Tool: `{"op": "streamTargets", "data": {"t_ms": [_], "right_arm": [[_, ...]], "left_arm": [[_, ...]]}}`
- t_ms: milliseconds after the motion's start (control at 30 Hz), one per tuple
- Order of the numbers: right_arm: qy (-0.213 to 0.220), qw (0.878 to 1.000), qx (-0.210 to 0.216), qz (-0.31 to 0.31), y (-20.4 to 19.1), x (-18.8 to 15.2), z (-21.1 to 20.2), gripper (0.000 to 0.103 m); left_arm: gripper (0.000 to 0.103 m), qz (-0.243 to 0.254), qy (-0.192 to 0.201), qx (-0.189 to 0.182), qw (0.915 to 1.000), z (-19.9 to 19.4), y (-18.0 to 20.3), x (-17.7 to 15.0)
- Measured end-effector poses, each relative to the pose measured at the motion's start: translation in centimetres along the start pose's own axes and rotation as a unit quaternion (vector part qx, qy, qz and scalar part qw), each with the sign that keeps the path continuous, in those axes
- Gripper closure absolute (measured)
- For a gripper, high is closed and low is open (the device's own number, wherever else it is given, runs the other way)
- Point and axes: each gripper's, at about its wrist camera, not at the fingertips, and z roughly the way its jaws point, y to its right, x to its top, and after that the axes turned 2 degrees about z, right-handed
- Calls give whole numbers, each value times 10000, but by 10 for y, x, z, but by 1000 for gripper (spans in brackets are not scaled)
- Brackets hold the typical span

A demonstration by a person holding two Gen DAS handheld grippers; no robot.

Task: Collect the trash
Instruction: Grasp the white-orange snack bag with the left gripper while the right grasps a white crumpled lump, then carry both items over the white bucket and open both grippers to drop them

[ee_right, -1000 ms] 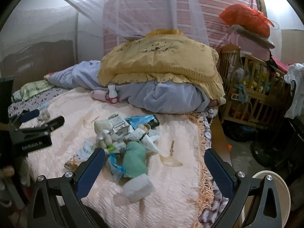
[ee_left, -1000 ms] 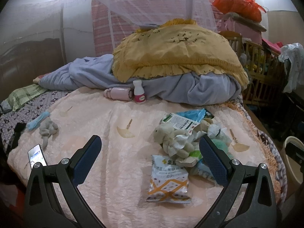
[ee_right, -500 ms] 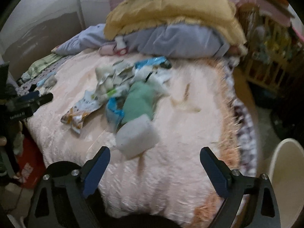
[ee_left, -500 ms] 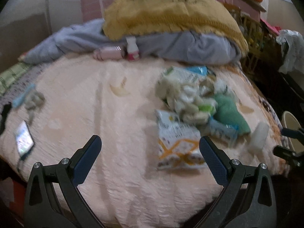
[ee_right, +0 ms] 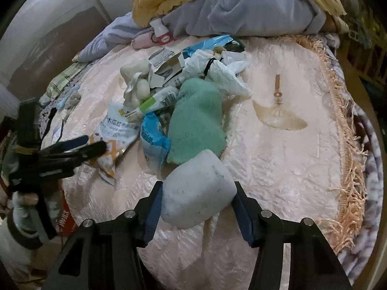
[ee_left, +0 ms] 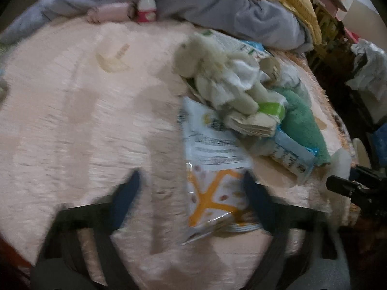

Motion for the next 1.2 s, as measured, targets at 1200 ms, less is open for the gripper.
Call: {"op": "streamTargets", "data": {"t_ms": [1200], "right_arm": [[1371,9466,-2327,1761,218,-119,-203,58]], "left_arm": [[97,1829,-264,-2537,9495,-30,358,40]]}}
